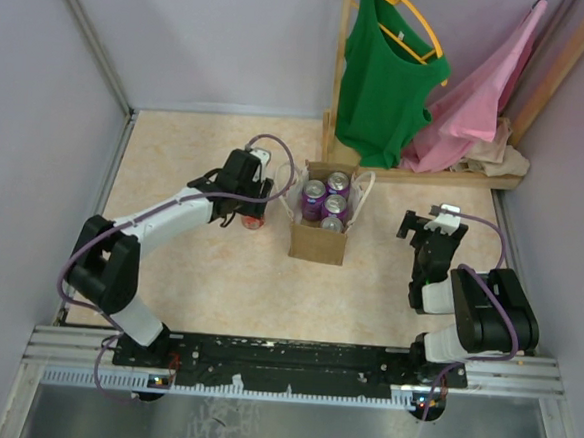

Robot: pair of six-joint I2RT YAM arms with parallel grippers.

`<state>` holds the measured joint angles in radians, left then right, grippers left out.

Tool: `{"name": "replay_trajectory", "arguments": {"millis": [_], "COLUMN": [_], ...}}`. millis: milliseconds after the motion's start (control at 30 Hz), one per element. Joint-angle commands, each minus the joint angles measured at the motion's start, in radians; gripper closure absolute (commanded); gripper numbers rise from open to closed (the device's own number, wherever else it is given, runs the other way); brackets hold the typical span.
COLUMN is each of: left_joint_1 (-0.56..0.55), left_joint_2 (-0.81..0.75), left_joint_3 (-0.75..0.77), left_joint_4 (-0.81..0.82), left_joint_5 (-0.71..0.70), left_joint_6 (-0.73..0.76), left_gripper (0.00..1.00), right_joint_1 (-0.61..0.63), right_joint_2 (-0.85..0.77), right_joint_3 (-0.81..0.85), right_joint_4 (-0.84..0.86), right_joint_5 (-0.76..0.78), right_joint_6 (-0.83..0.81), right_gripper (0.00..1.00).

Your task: Take the beverage out of the canvas bag

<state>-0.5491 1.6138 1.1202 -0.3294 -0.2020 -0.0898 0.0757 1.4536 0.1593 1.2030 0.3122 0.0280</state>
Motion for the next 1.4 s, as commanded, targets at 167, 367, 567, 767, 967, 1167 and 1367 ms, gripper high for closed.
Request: {"name": "replay_trajectory", "arguments": {"millis": [167,367,567,767,967,1167,1367], "left_joint_1": [-0.011,-0.011,-0.01,-0.021,-0.075,-0.165,-0.288], "left_joint_2": [-0.06,-0.1,-0.129,-0.262,-0.45,-0.415,-0.264], "left_joint_3": [0.024,-0.002,0.008,0.018,-0.012,0.104,0.187], "left_joint_4": [-0.03,-0.013,-0.019,0.005,0.183,0.162,0.169], "left_joint_5": [-0.052,-0.062,-0.074,-0.071,-0.056,0.01,0.061], "left_joint_6": [-0.046,-0.048,-0.047,-0.025,0.095,0.14,0.189], "left_gripper": [0.45,0.01,0.01,0.07,0.13,0.14,0.2], "right_joint_1": [-0.002,-0.003,-0.002,-0.002,-0.003,-0.002,-0.002], "right_joint_2": [-0.004,-0.004,-0.004,-0.004,-0.004,-0.004,-0.004], "right_joint_3": [0.016,0.017,0.017,0.017,0.016,0.017,0.016], "right_joint_4": [0.033,0.033,0.033,0.033,0.033,0.033,0.034], "right_joint_5": [0.002,0.002,0.001,0.001,0.001,0.001,0.002], "right_joint_6": [0.004,0.004,0.004,0.004,0.003,0.004,0.003], "right_gripper": [0.01,0.01,0.01,0.01,0.01,0.01,0.01]}}
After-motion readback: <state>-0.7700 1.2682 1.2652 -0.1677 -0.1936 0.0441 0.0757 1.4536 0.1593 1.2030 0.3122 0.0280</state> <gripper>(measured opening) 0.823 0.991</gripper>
